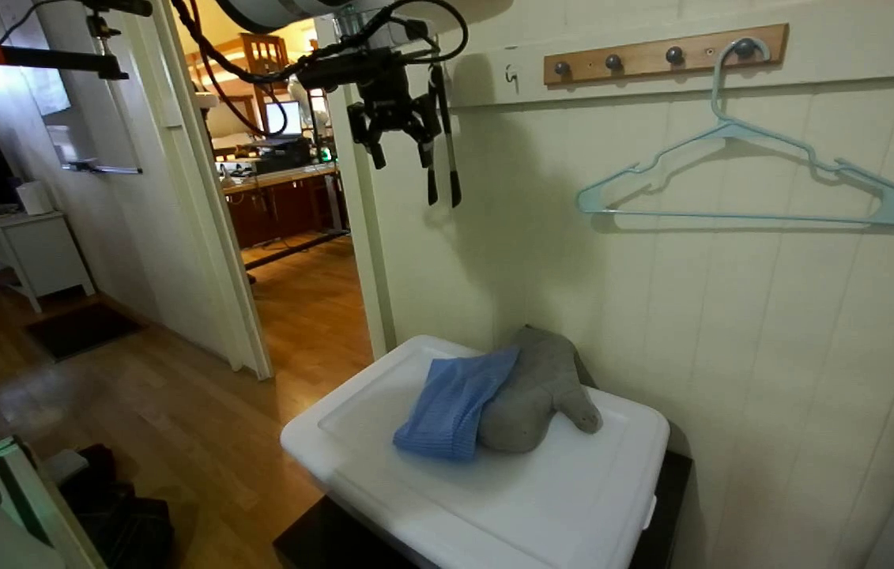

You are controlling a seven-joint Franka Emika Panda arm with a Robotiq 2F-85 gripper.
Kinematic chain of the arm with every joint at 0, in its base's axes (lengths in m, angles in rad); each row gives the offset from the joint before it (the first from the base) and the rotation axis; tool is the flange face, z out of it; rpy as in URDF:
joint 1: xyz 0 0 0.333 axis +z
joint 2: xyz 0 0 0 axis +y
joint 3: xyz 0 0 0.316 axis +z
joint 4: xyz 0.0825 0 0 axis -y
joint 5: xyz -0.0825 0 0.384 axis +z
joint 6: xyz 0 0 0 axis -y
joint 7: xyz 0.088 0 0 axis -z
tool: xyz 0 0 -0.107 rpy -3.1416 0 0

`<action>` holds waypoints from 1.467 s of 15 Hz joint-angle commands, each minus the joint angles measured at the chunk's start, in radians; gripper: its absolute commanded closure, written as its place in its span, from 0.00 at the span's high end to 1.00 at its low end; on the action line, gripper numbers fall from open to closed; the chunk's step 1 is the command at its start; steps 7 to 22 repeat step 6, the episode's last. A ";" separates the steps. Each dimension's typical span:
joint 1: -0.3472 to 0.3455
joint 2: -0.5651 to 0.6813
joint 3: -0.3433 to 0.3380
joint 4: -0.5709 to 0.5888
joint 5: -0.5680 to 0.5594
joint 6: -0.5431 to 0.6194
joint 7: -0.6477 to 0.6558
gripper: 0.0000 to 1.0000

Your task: Move the tongs from the hook on the right to the center hook

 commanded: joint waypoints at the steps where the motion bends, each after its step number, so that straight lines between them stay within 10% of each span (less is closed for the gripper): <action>1: -0.035 -0.084 0.007 -0.114 0.134 0.021 -0.155 1.00; 22: -0.041 -0.077 0.004 -0.111 0.167 -0.001 -0.210 1.00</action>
